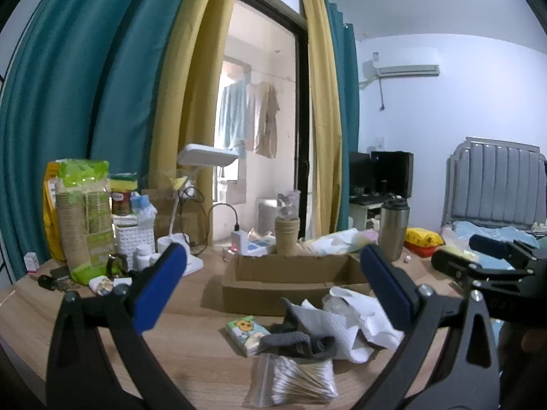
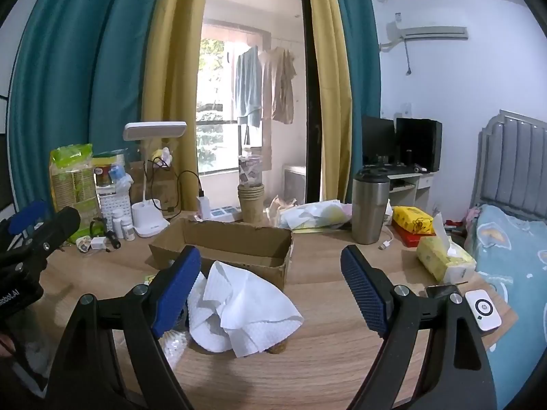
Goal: Organize soft objects
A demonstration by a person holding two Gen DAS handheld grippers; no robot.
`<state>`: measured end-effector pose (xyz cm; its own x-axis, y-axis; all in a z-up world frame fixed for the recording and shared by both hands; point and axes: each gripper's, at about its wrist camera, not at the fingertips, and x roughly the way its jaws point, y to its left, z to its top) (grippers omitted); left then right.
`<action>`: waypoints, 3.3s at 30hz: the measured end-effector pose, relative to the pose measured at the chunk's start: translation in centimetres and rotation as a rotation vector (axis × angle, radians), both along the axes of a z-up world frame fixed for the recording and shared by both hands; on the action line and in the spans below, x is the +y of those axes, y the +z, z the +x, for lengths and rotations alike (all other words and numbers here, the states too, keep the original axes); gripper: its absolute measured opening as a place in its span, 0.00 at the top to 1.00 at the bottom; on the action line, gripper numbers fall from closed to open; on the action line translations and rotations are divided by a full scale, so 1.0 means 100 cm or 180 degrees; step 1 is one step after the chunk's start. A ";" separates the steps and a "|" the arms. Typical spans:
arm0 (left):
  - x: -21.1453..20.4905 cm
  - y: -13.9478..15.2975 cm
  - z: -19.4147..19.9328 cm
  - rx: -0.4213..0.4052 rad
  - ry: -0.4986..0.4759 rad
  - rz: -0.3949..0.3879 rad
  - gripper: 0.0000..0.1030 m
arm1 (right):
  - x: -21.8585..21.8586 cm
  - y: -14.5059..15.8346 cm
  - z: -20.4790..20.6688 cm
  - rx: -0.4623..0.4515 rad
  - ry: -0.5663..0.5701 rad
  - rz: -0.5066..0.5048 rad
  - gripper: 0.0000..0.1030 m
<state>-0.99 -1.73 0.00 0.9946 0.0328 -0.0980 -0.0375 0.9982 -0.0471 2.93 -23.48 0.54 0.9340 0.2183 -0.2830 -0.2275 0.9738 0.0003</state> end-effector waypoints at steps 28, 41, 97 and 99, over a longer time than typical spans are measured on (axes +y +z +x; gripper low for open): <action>0.002 -0.005 0.005 0.0170 -0.0007 -0.0115 0.01 | -0.001 -0.001 0.001 -0.0027 -0.0020 0.0042 0.16; 0.003 -0.004 0.004 0.0176 0.0004 -0.0116 0.01 | -0.005 0.003 0.000 -0.0039 -0.0026 0.0048 0.16; 0.021 -0.081 0.063 0.1229 -0.0120 -0.0059 0.01 | -0.017 -0.073 0.065 0.0768 0.0076 0.0071 0.16; 0.012 -0.090 0.067 0.1369 -0.0273 -0.0064 0.01 | -0.013 -0.079 0.073 0.0854 0.0144 0.0115 0.16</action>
<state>5.76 -0.49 -9.00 0.8622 -0.0542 -0.5037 0.0249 0.9976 -0.0647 10.24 -24.77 -7.36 0.8156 0.2727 -0.5103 -0.2580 0.9608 0.1011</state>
